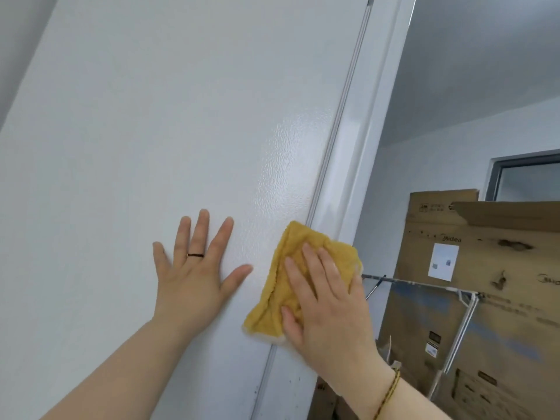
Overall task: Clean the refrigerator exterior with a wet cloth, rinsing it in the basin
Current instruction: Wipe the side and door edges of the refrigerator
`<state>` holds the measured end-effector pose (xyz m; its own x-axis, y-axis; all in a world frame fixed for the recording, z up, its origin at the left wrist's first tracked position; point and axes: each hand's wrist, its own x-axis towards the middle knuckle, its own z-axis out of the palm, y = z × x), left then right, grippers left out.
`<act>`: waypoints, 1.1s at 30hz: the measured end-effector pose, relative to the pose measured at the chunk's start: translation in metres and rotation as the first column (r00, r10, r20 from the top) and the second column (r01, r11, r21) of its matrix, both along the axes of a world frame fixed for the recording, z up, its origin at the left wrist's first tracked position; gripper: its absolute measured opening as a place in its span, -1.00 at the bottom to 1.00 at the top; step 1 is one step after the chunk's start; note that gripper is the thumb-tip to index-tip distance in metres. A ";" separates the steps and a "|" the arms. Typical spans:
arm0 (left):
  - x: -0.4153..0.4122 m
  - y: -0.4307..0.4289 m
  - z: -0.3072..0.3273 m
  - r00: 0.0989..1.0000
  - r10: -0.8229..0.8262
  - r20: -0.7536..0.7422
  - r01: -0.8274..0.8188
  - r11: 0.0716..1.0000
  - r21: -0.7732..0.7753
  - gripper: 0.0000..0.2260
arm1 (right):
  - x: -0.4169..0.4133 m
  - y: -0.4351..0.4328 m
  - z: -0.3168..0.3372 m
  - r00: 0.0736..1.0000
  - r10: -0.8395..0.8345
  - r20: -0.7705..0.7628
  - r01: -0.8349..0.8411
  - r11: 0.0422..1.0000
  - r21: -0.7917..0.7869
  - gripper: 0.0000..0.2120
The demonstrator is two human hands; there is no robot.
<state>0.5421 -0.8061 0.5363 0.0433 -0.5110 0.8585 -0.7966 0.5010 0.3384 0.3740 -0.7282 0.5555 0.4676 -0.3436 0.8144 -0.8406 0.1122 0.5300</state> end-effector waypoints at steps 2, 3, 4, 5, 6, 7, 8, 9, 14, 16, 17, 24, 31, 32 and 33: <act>0.000 0.004 -0.001 0.999 -0.034 -0.034 0.036 0.998 0.043 -0.20 | -0.009 0.004 0.018 0.994 0.079 -0.073 -0.079 0.997 0.008 -0.52; -0.001 0.005 0.000 0.999 -0.035 -0.042 0.037 0.998 0.046 -0.19 | -0.014 0.004 0.031 0.988 0.107 -0.112 -0.107 0.994 0.007 -0.54; -0.002 0.006 0.000 0.999 -0.035 -0.041 0.037 0.998 0.055 -0.19 | -0.018 0.005 0.046 0.983 0.114 -0.142 -0.114 0.993 0.006 -0.54; -0.001 0.008 0.001 0.999 -0.033 -0.032 0.035 0.997 0.072 -0.20 | -0.020 0.005 0.063 0.980 0.121 -0.161 -0.126 0.992 -0.020 -0.54; 0.000 0.008 0.001 0.999 -0.033 -0.028 0.036 0.996 0.083 -0.21 | -0.020 0.005 0.080 0.981 0.115 -0.159 -0.122 0.992 -0.034 -0.54; 0.001 0.009 0.003 0.999 -0.038 -0.028 0.040 0.995 0.092 -0.23 | -0.018 0.004 0.097 0.984 0.111 -0.142 -0.119 0.992 -0.049 -0.53; 0.001 0.009 0.001 0.999 -0.042 -0.030 0.045 0.993 0.106 -0.25 | -0.016 0.004 0.105 0.988 0.117 -0.101 -0.122 0.991 -0.050 -0.54; 0.001 0.010 0.003 0.998 -0.050 -0.035 0.053 0.993 0.105 -0.30 | -0.013 0.003 0.110 0.989 0.133 -0.061 -0.137 0.989 -0.060 -0.55; 0.001 0.012 0.005 0.994 -0.097 -0.052 0.104 0.985 0.136 -0.36 | -0.014 -0.008 0.019 0.977 0.211 -0.020 -0.212 0.965 -0.155 -0.69; 0.003 0.013 0.004 0.994 -0.099 -0.047 0.105 0.983 0.150 -0.40 | -0.016 -0.007 -0.038 0.973 0.227 -0.033 -0.230 0.968 -0.104 -0.70; 0.004 0.013 0.004 0.993 -0.110 -0.051 0.116 0.982 0.147 -0.41 | -0.017 -0.006 -0.063 0.975 0.216 -0.048 -0.219 0.973 -0.074 -0.70; 0.004 0.017 0.005 0.987 -0.146 -0.068 0.154 0.978 0.138 -0.40 | -0.040 0.006 -0.104 0.929 0.232 -0.287 -0.205 0.971 0.122 -0.71; 0.001 0.016 0.002 0.991 -0.120 -0.051 0.126 0.984 0.127 -0.40 | -0.030 -0.005 -0.039 0.979 0.135 -0.150 -0.161 0.972 -0.174 -0.69; 0.001 0.017 -0.003 0.989 -0.136 -0.058 0.142 0.982 0.126 -0.39 | -0.026 -0.007 -0.044 0.984 0.144 -0.103 -0.162 0.966 -0.199 -0.70; 0.001 0.017 -0.009 0.986 -0.154 -0.062 0.160 0.980 0.117 -0.38 | -0.021 -0.009 -0.052 0.986 0.152 -0.064 -0.162 0.962 -0.218 -0.70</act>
<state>0.5435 -0.7894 0.5269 -0.0020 -0.6149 0.7886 -0.6907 0.5712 0.4435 0.3527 -0.7370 0.5036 0.5402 -0.0762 0.8381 -0.8322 0.1000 0.5454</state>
